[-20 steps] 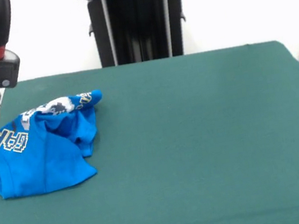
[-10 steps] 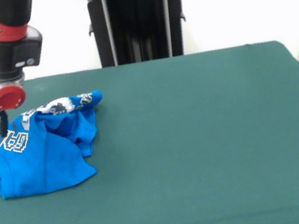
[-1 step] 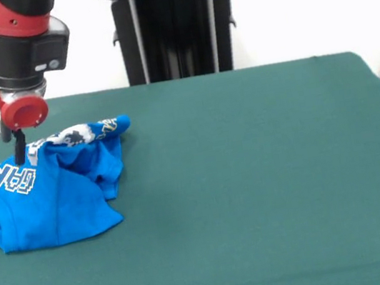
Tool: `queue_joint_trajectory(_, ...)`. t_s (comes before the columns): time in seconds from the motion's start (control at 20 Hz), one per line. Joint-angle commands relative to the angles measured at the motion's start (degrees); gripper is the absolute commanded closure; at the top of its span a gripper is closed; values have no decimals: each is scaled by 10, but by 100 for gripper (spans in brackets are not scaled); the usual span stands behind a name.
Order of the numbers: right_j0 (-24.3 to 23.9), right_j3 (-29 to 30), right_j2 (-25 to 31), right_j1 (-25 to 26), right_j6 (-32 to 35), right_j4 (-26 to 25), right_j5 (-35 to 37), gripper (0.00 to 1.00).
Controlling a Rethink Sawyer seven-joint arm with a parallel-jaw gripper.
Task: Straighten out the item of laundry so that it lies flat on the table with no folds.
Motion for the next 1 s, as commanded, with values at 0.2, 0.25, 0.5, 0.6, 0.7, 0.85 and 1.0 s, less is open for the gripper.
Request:
queue_joint_trajectory(0.2,19,82,73,32,140,91,18,0)
queue_joint_trajectory(0.25,17,89,80,32,139,102,15,0)
queue_joint_trajectory(0.5,10,115,106,33,140,154,2,0)
queue_joint_trajectory(0.6,19,118,99,35,143,166,1,0)
queue_joint_trajectory(0.7,34,117,84,35,152,179,5,0)
queue_joint_trajectory(0.85,69,106,45,32,166,184,36,0)
queue_joint_trajectory(1.0,101,96,15,38,176,187,34,0)
